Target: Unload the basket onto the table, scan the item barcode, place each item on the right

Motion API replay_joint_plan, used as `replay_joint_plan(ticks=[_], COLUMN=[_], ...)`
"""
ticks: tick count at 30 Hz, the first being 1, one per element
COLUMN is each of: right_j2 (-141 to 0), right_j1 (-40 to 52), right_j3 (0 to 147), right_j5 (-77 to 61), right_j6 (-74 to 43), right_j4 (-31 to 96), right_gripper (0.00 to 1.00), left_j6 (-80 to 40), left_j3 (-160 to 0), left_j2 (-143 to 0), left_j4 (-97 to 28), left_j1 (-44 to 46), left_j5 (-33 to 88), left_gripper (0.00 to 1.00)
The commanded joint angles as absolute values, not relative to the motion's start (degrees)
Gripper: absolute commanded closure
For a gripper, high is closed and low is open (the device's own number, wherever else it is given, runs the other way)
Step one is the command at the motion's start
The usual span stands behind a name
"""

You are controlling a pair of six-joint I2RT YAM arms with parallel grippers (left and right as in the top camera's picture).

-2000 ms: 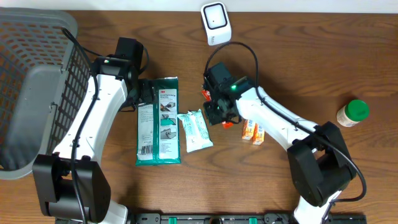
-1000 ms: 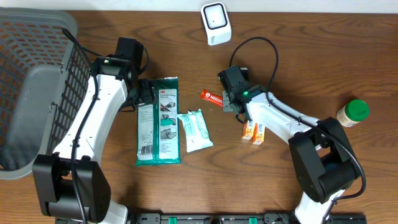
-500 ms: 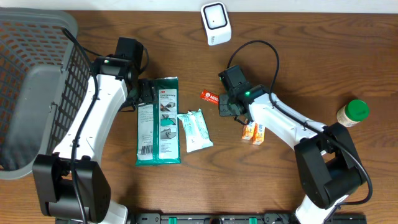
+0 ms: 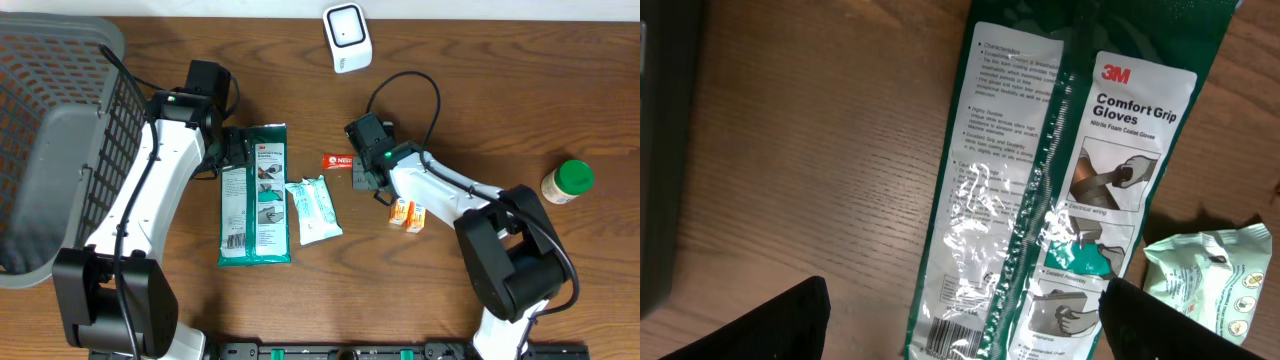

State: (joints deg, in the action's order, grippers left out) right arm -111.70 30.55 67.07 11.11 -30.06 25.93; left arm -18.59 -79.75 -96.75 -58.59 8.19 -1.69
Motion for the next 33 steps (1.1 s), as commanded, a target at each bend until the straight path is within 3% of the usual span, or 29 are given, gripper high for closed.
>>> replay_joint_plan(ticks=[1, 11, 16, 24, 26, 27, 31, 33], right_j2=[-114.9, -118.5, -118.2, -111.8, -111.3, -111.3, -112.1, -113.0], right_j1=[30.1, 27.7, 25.5, 21.3, 21.6, 22.1, 25.5, 27.4], right_j3=[66.7, 66.7, 67.4, 81.5, 84.0, 84.4, 83.5, 82.8], right_j5=[18.7, 20.1, 19.7, 4.3, 1.2, -0.9, -4.3, -2.7], right_j6=[-31.2, -29.6, -27.3, -30.3, -31.8, -32.4, -37.3, -42.3], right_j4=[22.3, 9.9, 7.1, 27.3, 31.1, 31.7, 31.6, 31.3], right_gripper=[0.98, 0.88, 0.79, 0.78, 0.73, 0.69, 0.32, 0.19], left_j6=[-18.5, -18.5, -18.5, -18.5, -18.5, -18.5, -18.5, -18.5], left_j3=[-80.6, -80.6, -80.6, -80.6, -80.6, -80.6, -80.6, -80.6], left_j2=[-96.6, -96.6, -96.6, -96.6, -96.6, -96.6, -96.6, -96.6], left_j4=[-58.9, -58.9, -58.9, -58.9, -58.9, -58.9, -58.9, -58.9], left_j1=[8.1, 8.1, 8.1, 8.1, 8.1, 8.1, 8.1, 8.1], left_j5=[-2.2, -2.2, -2.2, -2.2, -2.2, -2.2, -2.2, -2.2], left_gripper=[0.13, 0.13, 0.13, 0.13, 0.13, 0.13, 0.13, 0.13])
